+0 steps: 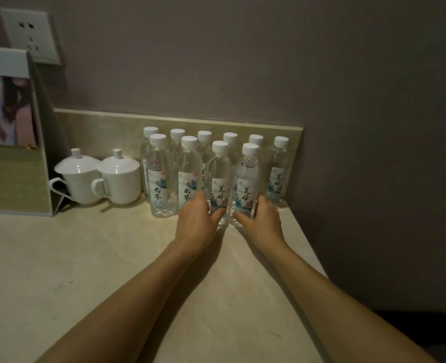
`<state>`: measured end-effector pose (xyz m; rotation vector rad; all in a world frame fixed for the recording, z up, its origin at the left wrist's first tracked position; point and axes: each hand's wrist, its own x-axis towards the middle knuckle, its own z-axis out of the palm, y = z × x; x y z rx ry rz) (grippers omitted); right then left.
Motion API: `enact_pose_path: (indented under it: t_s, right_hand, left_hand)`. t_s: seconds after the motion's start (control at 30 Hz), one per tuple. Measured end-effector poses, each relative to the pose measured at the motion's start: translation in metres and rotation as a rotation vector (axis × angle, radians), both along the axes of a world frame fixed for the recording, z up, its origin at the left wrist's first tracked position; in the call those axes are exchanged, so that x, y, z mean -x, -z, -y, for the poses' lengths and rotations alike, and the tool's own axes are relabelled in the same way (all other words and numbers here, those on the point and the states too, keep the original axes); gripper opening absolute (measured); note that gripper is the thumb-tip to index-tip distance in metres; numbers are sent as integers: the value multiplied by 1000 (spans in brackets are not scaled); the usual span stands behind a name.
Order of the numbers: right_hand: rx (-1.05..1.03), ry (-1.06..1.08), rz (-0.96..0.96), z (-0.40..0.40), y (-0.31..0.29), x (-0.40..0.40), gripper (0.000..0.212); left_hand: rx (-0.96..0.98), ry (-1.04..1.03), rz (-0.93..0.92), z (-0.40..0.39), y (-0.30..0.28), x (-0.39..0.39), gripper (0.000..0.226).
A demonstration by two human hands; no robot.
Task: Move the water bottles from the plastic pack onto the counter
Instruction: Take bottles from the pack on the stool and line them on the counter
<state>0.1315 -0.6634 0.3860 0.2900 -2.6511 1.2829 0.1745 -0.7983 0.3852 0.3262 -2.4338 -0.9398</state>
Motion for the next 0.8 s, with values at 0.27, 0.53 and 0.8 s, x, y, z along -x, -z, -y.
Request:
enact_pose_path:
  t_s: [0.27, 0.53, 0.8]
  right_hand:
    - [45, -5, 33, 2, -3, 2, 54]
    - [12, 8, 15, 10, -2, 8, 51]
    - [11, 35, -6, 16, 2, 13, 56]
  left_hand:
    - [14, -4, 38, 3, -4, 6, 32]
    - [62, -33, 30, 3, -4, 10, 28]
    - [87, -36, 97, 3, -7, 14, 30]
